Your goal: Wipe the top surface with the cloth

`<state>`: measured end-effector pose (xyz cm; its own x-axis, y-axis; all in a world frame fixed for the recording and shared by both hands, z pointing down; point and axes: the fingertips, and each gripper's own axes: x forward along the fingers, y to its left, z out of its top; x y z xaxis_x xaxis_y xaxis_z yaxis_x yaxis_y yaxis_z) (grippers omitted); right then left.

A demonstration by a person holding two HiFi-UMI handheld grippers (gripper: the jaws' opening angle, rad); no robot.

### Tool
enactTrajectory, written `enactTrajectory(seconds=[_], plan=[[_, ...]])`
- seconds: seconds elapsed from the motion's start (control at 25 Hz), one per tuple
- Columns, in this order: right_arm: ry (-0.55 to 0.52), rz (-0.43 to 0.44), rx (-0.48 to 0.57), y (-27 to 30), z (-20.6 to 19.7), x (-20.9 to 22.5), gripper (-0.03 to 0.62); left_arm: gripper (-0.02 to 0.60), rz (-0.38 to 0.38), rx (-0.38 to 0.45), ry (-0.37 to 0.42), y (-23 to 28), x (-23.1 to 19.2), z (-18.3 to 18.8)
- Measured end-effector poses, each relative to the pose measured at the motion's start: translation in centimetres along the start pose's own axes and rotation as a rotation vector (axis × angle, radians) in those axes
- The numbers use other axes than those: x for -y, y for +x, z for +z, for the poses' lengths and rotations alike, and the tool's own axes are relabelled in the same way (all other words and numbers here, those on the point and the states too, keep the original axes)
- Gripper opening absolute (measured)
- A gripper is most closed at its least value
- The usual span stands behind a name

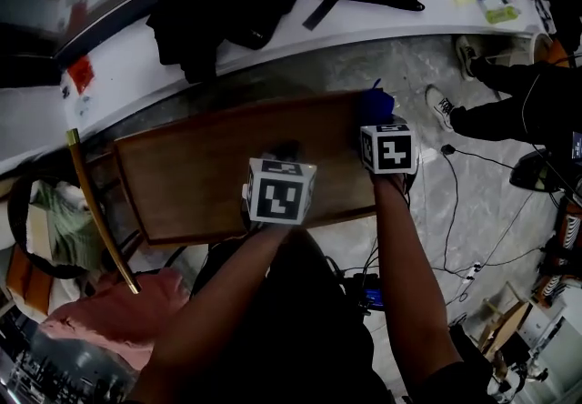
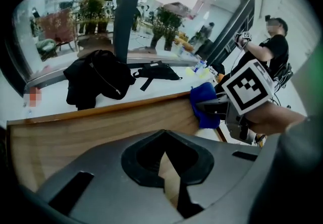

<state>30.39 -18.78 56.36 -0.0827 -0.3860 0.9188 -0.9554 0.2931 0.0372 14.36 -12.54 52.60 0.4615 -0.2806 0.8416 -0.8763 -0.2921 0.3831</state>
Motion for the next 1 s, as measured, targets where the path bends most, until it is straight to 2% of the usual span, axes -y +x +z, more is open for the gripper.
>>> enactTrajectory(seconds=[0.12,0.24,0.36,0.52,0.72,0.84,1.0], plan=[[-0.006,-0.005,0.005,-0.5,-0.1,-1.2,0.048,0.009,0.027,0.009,-0.030,-1.9,-2.4,-1.3],[-0.043,0.061,0.041,-1.4,0.6,-5.8,0.048,0.009,0.070,0.030,-0.060,-4.4,-5.9,-2.5],[-0.080,0.162,0.082,-2.0,1.5,-13.5,0.048,0.009,0.124,0.043,-0.103,-7.5,-10.6,-4.6],[-0.100,0.342,0.127,-2.4,3.5,-25.8,0.048,0.009,0.194,0.052,-0.150,-12.1,-16.5,-7.6],[-0.183,0.511,0.147,-2.8,5.2,-39.6,0.048,0.009,0.247,0.101,-0.244,-17.6,-22.0,-9.9],[-0.212,0.581,0.152,-3.3,5.7,-45.7,0.048,0.009,0.266,0.138,-0.266,-20.7,-24.1,-10.2],[-0.218,0.617,0.146,-3.3,5.6,-50.2,0.048,0.009,0.292,0.191,-0.258,-24.5,-26.1,-9.5]])
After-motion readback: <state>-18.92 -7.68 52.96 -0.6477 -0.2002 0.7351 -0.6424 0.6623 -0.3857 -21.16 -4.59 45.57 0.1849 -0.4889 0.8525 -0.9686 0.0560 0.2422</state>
